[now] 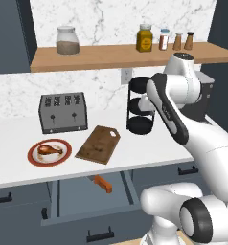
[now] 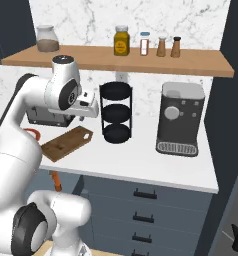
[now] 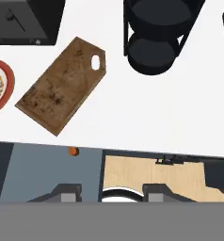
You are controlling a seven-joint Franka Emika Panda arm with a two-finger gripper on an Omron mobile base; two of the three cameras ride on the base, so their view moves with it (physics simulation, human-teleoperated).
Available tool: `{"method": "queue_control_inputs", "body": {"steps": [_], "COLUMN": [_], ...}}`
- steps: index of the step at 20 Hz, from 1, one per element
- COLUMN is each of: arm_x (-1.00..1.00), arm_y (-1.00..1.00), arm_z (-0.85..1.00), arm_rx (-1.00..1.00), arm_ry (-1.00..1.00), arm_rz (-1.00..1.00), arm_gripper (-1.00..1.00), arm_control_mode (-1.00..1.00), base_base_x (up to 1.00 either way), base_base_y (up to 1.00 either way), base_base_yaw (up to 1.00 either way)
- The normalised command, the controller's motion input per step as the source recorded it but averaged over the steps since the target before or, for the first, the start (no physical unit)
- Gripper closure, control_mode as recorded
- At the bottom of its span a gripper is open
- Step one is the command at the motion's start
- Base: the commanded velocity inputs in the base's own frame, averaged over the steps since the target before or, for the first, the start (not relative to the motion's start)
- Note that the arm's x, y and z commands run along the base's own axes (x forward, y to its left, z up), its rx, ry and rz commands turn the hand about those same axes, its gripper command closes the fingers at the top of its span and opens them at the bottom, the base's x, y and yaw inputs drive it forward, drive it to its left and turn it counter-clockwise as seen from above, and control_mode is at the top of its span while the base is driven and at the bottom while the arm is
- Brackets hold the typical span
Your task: Pick up the knife from the drawer and place it on the cutting board. Then place the meat from the plate to the cutting board.
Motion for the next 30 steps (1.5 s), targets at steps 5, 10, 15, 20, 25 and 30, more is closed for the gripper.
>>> {"method": "queue_control_inputs", "body": {"steps": [5,10,15,20,25,30], "arm_x": [-0.09,-0.15,-0.05,0.00,0.00,0.00], "arm_y": [0.01,0.00,0.00,0.00,0.00,0.00], "arm_z": [-0.12,-0.49,-0.32,0.00,0.00,0.00], "arm_rx": [-0.03,-0.02,0.00,0.00,0.00,0.00], "arm_ry": [0.06,0.19,0.15,0.00,0.00,0.00], "arm_rz": [0.00,0.00,0.00,0.00,0.00,0.00], "arm_gripper": [-1.00,-1.00,-1.00,-1.00,-1.00,-1.00], "arm_control_mode": [-1.00,-1.00,1.00,1.00,1.00,1.00], "base_base_x": [0.00,0.00,-0.01,-0.05,-0.07,-0.12], "base_base_y": [0.00,0.00,0.00,-0.18,-0.54,-0.71], "base_base_yaw": [0.00,0.00,0.01,0.26,0.47,0.43]}}
